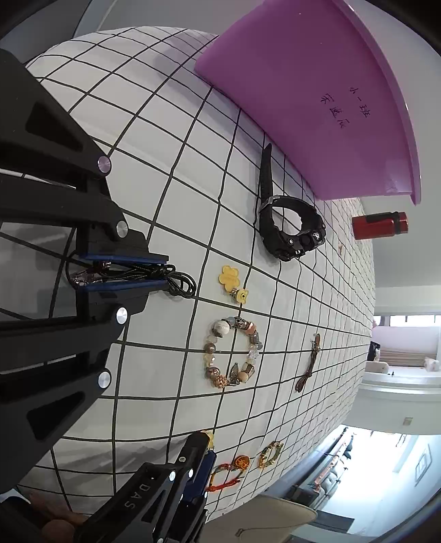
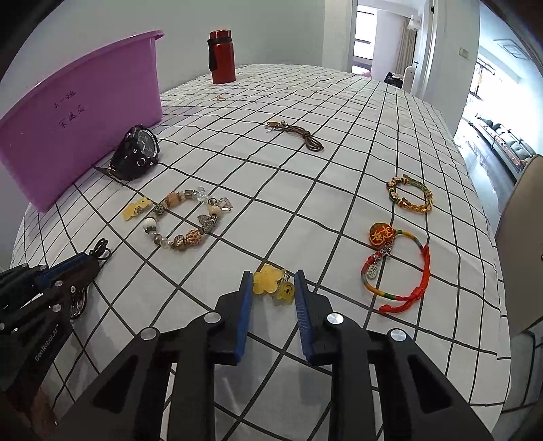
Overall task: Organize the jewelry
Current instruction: 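Grasp the black cord necklace with left tool while right tool grasps the yellow flower charm, then carry the necklace and flower charm into the pink tub and open both tools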
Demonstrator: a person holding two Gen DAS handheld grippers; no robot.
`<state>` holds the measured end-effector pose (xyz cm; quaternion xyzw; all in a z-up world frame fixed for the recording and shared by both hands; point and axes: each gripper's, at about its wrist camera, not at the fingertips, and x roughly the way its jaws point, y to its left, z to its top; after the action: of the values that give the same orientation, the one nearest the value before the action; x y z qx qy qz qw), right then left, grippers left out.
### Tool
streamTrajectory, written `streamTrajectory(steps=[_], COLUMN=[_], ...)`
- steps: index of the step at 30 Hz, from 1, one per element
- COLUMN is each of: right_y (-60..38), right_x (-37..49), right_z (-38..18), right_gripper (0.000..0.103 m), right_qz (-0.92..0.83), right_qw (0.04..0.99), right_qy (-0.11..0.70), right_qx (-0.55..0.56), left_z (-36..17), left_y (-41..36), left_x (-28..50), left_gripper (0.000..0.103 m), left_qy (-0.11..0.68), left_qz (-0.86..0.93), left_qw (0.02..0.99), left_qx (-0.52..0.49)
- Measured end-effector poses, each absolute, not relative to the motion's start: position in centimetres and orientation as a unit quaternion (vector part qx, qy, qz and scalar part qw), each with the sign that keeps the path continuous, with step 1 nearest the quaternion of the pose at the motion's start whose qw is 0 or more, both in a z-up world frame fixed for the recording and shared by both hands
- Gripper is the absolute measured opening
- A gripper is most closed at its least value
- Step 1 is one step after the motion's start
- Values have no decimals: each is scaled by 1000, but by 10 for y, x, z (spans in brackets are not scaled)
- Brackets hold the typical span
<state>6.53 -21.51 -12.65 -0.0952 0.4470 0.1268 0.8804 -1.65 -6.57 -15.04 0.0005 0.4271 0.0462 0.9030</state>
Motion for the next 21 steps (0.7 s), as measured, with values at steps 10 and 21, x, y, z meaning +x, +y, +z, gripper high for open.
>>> streamTrajectory(steps=[10, 21], right_y=[-223, -219], right_x=[52, 35], right_z=[-117, -83], right_gripper=[24, 24], right_qz=[137, 159], right_qw=[884, 881], right_qy=[440, 439], right_qx=[-75, -74], left_z=[-144, -108], left_y=[-59, -65], left_x=[-22, -35], left_gripper=[9, 9], left_qy=[430, 429], left_qz=[34, 26], left_qw=[902, 902], left_qx=[-33, -37])
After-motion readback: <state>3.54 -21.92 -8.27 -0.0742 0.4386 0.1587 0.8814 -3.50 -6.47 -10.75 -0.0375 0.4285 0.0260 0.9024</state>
